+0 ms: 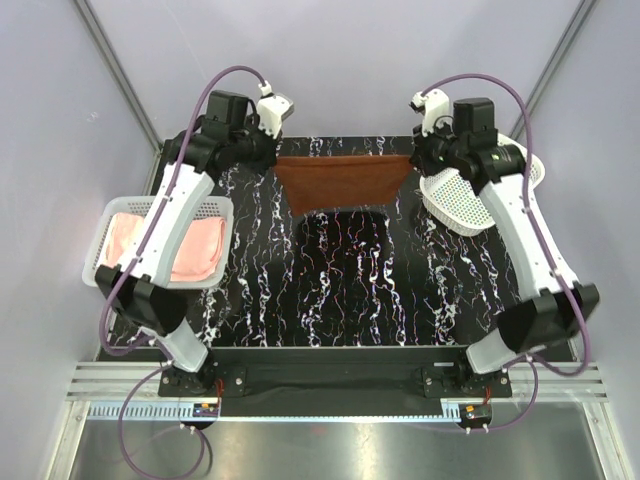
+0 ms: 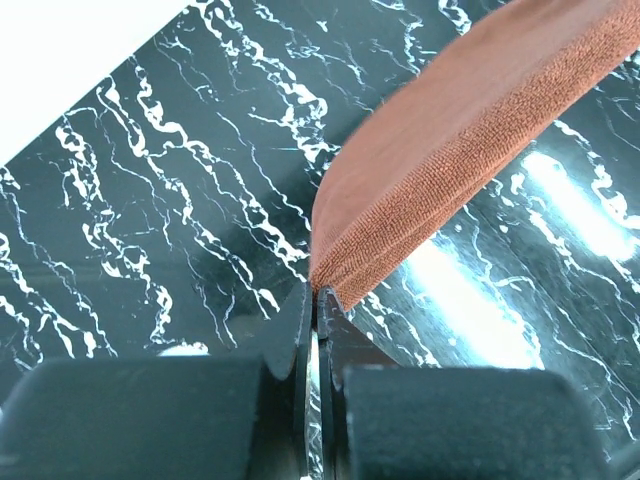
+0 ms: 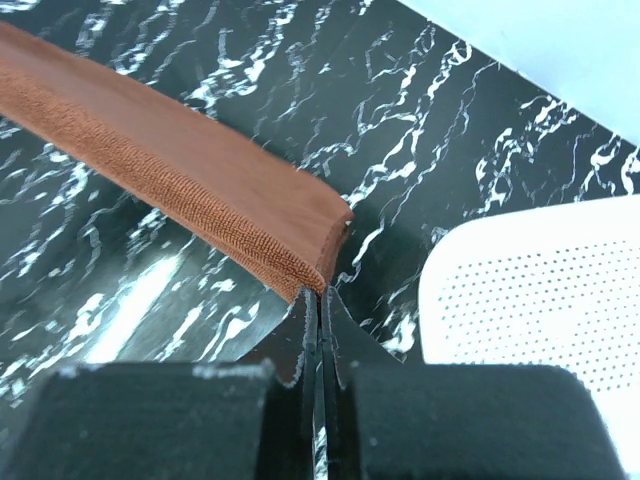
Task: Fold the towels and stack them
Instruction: Fold the towel
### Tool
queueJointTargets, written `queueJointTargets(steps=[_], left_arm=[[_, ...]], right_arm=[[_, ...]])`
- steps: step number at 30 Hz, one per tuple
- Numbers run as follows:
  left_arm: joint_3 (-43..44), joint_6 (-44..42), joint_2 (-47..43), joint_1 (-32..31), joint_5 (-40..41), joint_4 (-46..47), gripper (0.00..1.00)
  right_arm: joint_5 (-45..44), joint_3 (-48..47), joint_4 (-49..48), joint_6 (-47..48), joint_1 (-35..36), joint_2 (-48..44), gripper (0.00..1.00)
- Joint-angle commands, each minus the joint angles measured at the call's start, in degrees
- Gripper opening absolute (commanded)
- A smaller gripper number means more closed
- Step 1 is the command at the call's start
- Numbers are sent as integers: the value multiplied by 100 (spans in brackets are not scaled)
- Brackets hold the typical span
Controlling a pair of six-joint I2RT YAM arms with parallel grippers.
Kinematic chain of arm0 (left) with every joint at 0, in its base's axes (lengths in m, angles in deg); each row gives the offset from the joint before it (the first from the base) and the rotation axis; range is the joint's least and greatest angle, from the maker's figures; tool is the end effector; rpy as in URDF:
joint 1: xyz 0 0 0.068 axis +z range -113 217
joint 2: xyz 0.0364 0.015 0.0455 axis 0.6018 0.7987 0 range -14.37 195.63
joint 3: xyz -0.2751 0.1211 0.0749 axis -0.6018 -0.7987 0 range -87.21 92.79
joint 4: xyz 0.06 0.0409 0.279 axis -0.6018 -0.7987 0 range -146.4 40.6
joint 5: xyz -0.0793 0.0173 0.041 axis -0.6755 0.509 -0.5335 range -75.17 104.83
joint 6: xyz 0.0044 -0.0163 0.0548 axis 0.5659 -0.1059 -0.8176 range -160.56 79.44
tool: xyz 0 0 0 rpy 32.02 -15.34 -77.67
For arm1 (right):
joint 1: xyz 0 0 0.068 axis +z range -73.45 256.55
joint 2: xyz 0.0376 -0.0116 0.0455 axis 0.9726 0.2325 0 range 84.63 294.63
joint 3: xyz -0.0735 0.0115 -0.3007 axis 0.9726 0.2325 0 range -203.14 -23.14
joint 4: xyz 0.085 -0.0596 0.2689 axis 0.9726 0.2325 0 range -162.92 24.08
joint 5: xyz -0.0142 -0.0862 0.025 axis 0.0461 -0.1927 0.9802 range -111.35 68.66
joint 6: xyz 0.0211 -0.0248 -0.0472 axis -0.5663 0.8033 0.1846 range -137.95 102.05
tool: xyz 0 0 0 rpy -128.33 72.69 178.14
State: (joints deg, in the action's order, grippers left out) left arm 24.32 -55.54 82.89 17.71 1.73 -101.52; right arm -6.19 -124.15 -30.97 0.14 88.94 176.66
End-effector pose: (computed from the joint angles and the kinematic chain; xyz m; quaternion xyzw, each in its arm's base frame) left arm 0.3726 -0.1402 0.4690 0.3108 0.8380 -0.1188 0.4325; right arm 0.3750 0.0932 0.4557 -0.2896 0.8238 0.0922 0.4784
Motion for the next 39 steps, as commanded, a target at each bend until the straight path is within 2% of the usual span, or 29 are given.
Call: queueJointTargets(steps=[1,8,13,16,19,23,26,30,35,39], left_arm=[[-235,47,-759,-162,449,-299,0],[-1097,636,-1858,-778,739,-773,0],[-1659,1260,-2158,-1182,897,-1283,0],[-1923,1287,-2018,-1174,950,-1126,0],[-2170,1191,-1544,-1165,889,-880,0],[-2056,875,-824,-955,932,-397,0],[-1635,655,2,-358,469,-97,0],[-1046,470,987,-49,-86,333,0],[271,312,2514,153,-175,176,0],[993,356,3166,294,-192,79,0]], right_arm=[[-180,432,172,-296,133,-1027,0],[-435,1092,1121,-1157,388,-2494,0],[-154,1294,1877,-1737,467,-2910,0],[-74,1662,1643,-1774,484,-2954,0],[83,2032,1160,-1739,484,-2604,0],[250,2349,210,-1449,484,-1700,0],[242,2323,-529,-1098,484,-893,0],[163,1579,-925,-667,467,392,0],[-197,496,-987,-297,397,2026,0],[-391,-154,-1259,-157,335,2714,0]])
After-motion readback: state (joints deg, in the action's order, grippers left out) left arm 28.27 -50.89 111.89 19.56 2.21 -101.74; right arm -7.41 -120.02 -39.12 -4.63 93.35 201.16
